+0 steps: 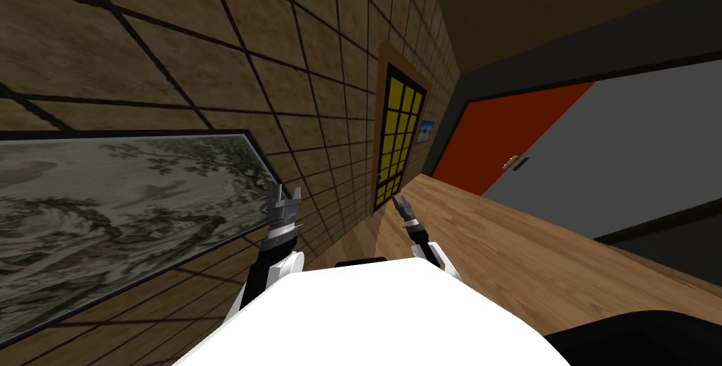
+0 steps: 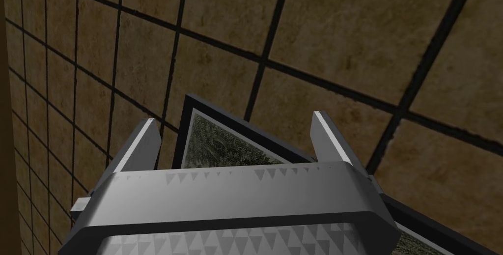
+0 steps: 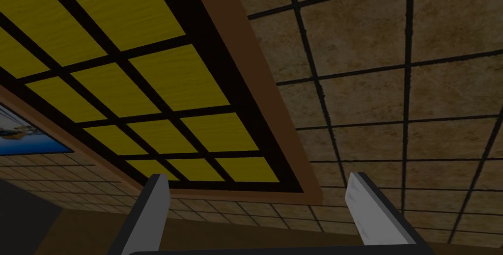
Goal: Pull the door open
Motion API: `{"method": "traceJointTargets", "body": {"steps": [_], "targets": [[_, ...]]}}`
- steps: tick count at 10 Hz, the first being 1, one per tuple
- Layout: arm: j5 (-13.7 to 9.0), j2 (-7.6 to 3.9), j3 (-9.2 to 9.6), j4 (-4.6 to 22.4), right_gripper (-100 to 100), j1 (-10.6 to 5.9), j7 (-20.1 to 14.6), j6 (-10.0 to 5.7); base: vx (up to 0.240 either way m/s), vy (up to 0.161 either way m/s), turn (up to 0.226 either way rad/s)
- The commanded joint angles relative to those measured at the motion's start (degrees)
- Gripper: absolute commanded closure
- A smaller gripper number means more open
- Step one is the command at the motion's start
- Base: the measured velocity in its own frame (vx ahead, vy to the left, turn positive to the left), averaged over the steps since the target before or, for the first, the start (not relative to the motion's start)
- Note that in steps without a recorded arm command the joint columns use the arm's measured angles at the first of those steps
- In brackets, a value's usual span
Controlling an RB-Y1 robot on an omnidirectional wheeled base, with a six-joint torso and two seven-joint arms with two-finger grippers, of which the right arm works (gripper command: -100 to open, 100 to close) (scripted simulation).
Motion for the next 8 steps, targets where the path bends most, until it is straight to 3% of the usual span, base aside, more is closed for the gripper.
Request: {"method": "traceJointTargets", "body": {"steps": [1, 8], "targets": [[0.56, -0.22, -0.37, 1.80, -100, -0.35, 1.24, -0.78, 0.056, -0.077, 0.089], [3.81, -0.43, -1.82, 10.94, -100, -2.14, 7.88, -4.46, 0.094, -0.101, 0.121]]}}
